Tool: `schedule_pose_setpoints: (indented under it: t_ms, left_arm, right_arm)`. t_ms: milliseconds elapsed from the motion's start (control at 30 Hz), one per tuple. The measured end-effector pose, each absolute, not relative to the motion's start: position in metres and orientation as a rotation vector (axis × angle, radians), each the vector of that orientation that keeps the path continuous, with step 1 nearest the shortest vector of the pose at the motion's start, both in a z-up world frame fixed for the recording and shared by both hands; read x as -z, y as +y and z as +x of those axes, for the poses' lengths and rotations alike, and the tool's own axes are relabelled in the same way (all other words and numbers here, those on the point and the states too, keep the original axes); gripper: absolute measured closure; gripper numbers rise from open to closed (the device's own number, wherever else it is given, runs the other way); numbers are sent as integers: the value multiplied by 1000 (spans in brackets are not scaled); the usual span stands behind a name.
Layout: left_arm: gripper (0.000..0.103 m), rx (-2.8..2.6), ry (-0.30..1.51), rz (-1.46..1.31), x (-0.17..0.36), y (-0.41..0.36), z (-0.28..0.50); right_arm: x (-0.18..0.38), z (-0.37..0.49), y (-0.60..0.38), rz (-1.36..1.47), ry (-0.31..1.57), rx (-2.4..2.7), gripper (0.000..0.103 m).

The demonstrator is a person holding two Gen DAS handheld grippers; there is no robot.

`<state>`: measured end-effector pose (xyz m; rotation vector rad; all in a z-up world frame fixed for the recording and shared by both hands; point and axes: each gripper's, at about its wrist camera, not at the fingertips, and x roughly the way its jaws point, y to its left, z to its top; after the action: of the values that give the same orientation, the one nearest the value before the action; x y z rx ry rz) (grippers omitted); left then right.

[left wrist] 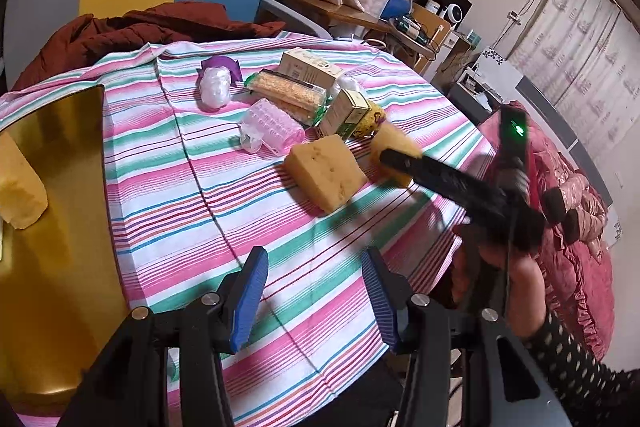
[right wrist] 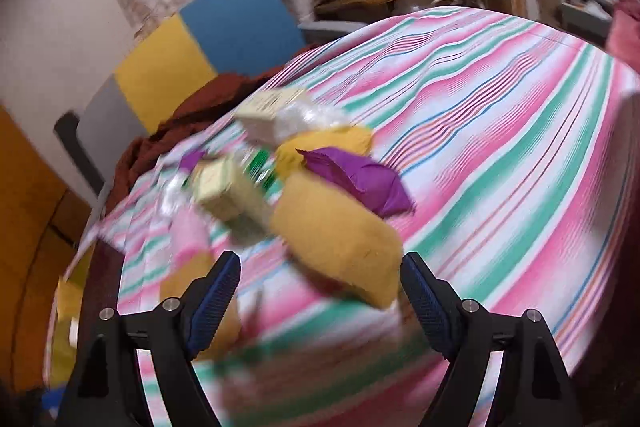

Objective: Organize objects
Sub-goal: 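Move the right tool to the items and grasp another yellow sponge, then grasp a flat yellow sponge with the left tool while the right tool holds its sponge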

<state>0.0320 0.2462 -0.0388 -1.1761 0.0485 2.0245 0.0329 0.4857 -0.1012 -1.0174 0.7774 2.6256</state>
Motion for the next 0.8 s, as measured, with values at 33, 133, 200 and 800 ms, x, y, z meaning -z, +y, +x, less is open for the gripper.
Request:
schedule_pose_setpoints:
  t_ms: [33, 133, 200, 800]
  left_arm:
    - [54, -2025, 47, -1180, 39, 247, 31]
    - [54, -2021, 40, -1191, 40, 249, 28]
    - [54, -2021, 33, -1191, 40, 251, 28]
    - [41, -1968, 108, -1284, 64, 312, 1]
  right_arm:
    - [101, 36, 481, -1024, 772, -2647, 19]
    - [95, 46, 478, -977, 732, -2661, 19]
    - [93, 44, 483, -954, 712, -2647, 16]
    - [101, 37, 489, -994, 585, -2618, 42]
